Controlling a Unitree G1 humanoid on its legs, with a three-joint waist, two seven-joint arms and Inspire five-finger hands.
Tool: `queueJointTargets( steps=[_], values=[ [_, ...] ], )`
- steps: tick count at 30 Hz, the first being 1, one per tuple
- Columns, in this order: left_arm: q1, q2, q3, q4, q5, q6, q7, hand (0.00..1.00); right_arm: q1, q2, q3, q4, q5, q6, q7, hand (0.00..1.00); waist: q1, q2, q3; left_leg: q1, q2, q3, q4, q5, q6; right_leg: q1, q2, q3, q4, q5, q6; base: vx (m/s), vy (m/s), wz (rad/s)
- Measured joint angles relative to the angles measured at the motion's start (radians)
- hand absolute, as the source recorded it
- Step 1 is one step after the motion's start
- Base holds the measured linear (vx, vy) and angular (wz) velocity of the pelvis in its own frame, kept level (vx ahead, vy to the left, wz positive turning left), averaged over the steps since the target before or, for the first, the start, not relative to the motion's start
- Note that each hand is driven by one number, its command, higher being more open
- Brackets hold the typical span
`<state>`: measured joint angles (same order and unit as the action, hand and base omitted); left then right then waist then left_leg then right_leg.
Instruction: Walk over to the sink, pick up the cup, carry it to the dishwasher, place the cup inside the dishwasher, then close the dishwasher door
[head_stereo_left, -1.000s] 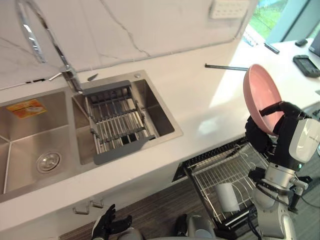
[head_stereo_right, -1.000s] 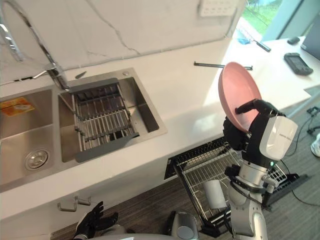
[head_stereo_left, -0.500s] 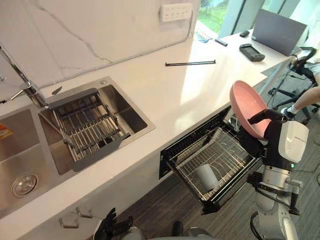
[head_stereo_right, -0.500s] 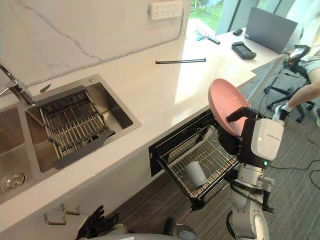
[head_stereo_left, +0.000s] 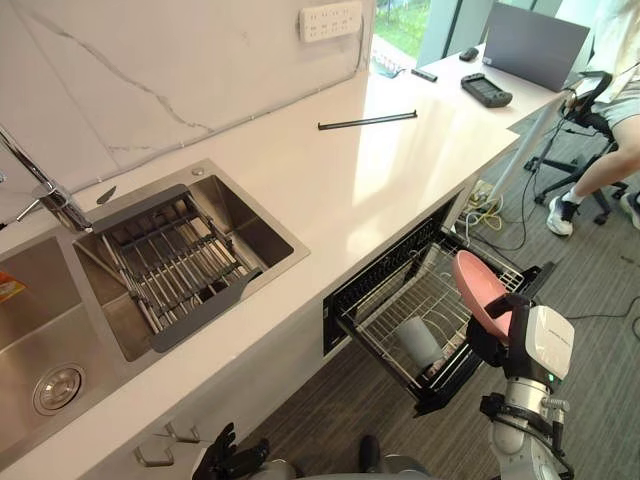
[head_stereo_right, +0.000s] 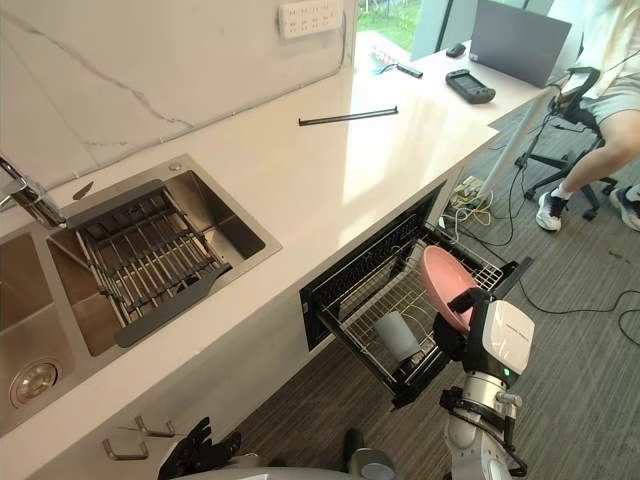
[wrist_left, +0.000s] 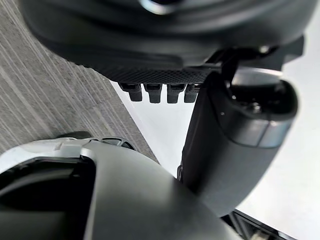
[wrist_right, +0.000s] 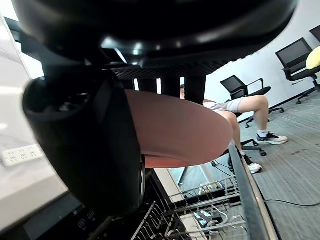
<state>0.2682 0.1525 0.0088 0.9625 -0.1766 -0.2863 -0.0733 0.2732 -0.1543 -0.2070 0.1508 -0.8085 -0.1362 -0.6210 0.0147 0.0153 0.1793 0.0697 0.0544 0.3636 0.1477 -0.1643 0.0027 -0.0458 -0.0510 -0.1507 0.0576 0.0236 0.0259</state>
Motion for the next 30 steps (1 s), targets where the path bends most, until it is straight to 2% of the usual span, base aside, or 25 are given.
queueJointTargets(
  steps=[7, 12, 19, 23, 24, 25, 30],
  values=[
    [-0.14, 0.037, -0.059, -0.024, -0.058, 0.013, 0.003, 1.0, -0.234, -0.068, 0.043, 0.061, 0.032, 0.052, -0.042, 0.0, 0.008, -0.007, 0.11, -0.155, -0.034, -0.055, 0.031, 0.02, 0.029, -0.148, -0.024, 0.009, 0.025, 0.03, 0.01, -0.03, 0.025, 0.0],
    [-0.2, 0.015, -0.081, -0.065, -0.1, 0.013, 0.009, 1.0, -0.364, -0.112, 0.058, 0.099, 0.082, 0.102, -0.036, 0.0, 0.007, -0.013, 0.174, -0.205, -0.059, -0.07, 0.04, 0.027, 0.043, -0.189, -0.043, 0.01, 0.025, 0.044, 0.024, -0.02, 0.048, 0.06],
    [-0.273, -0.012, -0.086, -0.063, -0.121, 0.011, 0.02, 1.0, -0.552, -0.199, 0.059, 0.273, 0.188, 0.106, -0.006, 0.0, 0.001, -0.018, 0.251, -0.313, -0.076, -0.089, 0.123, 0.006, 0.077, -0.278, -0.075, 0.009, 0.071, 0.053, 0.037, -0.06, 0.065, 0.06],
    [-0.295, -0.021, -0.085, -0.064, -0.137, 0.011, 0.028, 1.0, -0.597, -0.201, 0.059, 0.314, 0.23, 0.106, 0.004, 0.0, 0.01, -0.012, 0.27, -0.352, -0.069, -0.088, 0.169, -0.007, 0.089, -0.308, -0.081, 0.005, 0.101, 0.051, 0.036, -0.07, 0.024, 0.04],
    [-0.303, -0.028, -0.083, -0.064, -0.144, 0.011, 0.03, 1.0, -0.604, -0.202, 0.059, 0.314, 0.236, 0.105, 0.004, 0.0, 0.014, -0.011, 0.27, -0.369, -0.065, -0.087, 0.181, -0.009, 0.09, -0.323, -0.084, 0.001, 0.113, 0.047, 0.032, -0.1, 0.006, 0.05],
    [-0.321, -0.035, -0.08, -0.064, -0.149, 0.012, 0.03, 1.0, -0.621, -0.203, 0.058, 0.315, 0.25, 0.103, 0.004, 0.0, 0.02, -0.009, 0.278, -0.394, -0.056, -0.087, 0.206, -0.015, 0.09, -0.349, -0.091, -0.021, 0.147, 0.032, 0.015, -0.1, -0.007, 0.05],
    [-0.37, -0.048, -0.077, -0.065, -0.159, 0.014, 0.03, 1.0, -0.669, -0.208, 0.058, 0.315, 0.269, 0.096, 0.004, 0.0, 0.029, -0.004, 0.286, -0.468, -0.005, -0.084, 0.292, -0.043, 0.073, -0.4, -0.08, -0.074, 0.208, -0.005, -0.01, -0.06, -0.071, 0.12]
  ],
)
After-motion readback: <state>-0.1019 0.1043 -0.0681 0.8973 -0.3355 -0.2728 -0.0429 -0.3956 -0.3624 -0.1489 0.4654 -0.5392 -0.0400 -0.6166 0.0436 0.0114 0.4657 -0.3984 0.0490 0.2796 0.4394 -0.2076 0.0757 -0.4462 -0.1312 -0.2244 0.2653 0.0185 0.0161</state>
